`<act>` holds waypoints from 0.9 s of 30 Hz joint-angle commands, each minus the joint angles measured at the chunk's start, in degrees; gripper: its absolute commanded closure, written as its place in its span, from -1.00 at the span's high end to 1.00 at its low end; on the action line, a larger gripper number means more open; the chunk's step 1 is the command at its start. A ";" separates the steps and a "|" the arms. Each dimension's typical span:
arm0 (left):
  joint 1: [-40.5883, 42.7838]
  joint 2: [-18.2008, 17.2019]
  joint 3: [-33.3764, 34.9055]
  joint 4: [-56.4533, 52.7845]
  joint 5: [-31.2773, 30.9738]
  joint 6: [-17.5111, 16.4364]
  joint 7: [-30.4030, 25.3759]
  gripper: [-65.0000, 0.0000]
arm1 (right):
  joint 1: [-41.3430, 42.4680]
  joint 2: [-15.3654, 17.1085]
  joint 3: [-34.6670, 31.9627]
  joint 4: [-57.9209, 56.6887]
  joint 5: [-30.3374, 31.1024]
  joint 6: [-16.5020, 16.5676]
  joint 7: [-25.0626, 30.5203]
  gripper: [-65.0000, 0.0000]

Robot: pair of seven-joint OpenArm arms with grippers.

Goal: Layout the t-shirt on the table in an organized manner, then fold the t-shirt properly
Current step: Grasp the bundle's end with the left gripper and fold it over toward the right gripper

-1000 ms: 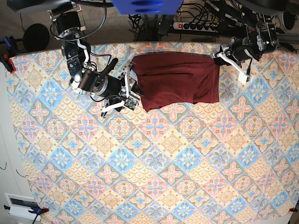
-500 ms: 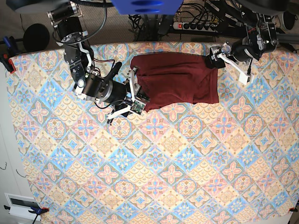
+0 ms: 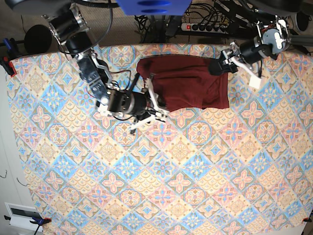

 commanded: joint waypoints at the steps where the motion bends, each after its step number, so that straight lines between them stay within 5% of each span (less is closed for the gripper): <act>1: 0.02 -0.34 1.82 1.00 -0.42 -0.36 0.20 -0.04 | 2.09 -1.67 -1.20 -0.26 1.29 0.19 1.73 -0.73; 7: -0.33 0.54 10.44 0.91 10.04 -0.36 -0.42 -0.04 | 6.40 -4.74 -4.80 -8.17 0.59 0.19 1.73 -0.74; 16: -2.09 2.56 18.53 0.65 26.13 -0.36 -3.67 -0.04 | 7.10 -4.74 -4.36 -18.46 -12.25 0.19 4.98 -0.74; 27: -5.60 3.62 19.41 -4.54 28.06 -0.36 -3.58 -0.04 | 6.84 -4.39 8.21 -8.52 -12.42 0.19 4.81 -0.74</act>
